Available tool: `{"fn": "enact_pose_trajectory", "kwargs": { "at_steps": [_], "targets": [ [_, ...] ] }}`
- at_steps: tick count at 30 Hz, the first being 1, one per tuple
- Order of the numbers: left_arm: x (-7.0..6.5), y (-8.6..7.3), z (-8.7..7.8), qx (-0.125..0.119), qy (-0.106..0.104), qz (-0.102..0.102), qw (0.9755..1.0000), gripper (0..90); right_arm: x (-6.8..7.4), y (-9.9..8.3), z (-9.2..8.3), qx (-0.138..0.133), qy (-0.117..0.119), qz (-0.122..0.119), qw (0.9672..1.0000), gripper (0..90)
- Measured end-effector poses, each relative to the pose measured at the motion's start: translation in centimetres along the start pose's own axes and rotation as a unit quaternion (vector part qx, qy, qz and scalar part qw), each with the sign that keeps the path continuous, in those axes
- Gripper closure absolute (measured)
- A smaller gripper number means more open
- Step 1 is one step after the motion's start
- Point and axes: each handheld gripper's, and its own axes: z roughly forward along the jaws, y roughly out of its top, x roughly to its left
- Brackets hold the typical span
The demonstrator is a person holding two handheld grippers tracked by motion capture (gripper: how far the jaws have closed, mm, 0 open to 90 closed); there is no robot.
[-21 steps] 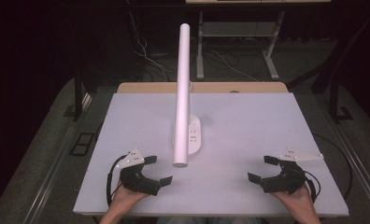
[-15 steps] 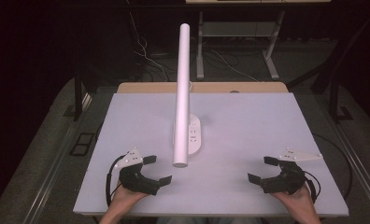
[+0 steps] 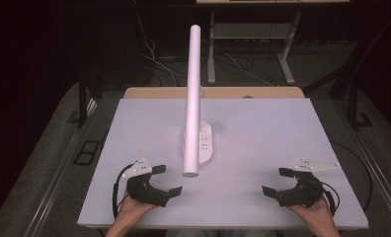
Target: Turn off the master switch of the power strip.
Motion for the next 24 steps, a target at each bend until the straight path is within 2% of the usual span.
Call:
{"fn": "enact_pose_trajectory", "kwargs": {
  "at_steps": [7,17,24],
  "targets": [
    [0.0,0.2,-0.1,0.007,0.001,0.004,1.0,0.0,0.0,0.0,0.1,0.007,0.002,-0.005,1.0,0.0],
    [0.2,0.6,-0.6,0.006,0.001,-0.004,1.0,0.0,0.1,-0.1,0.3,0.013,0.006,-0.009,0.9999,0.0],
    [0.1,1.2,-0.5,0.016,-0.004,-0.006,0.9998,0.0,0.1,-0.1,0.4,0.016,0.008,-0.011,0.9998,0.0]
  ]
}}
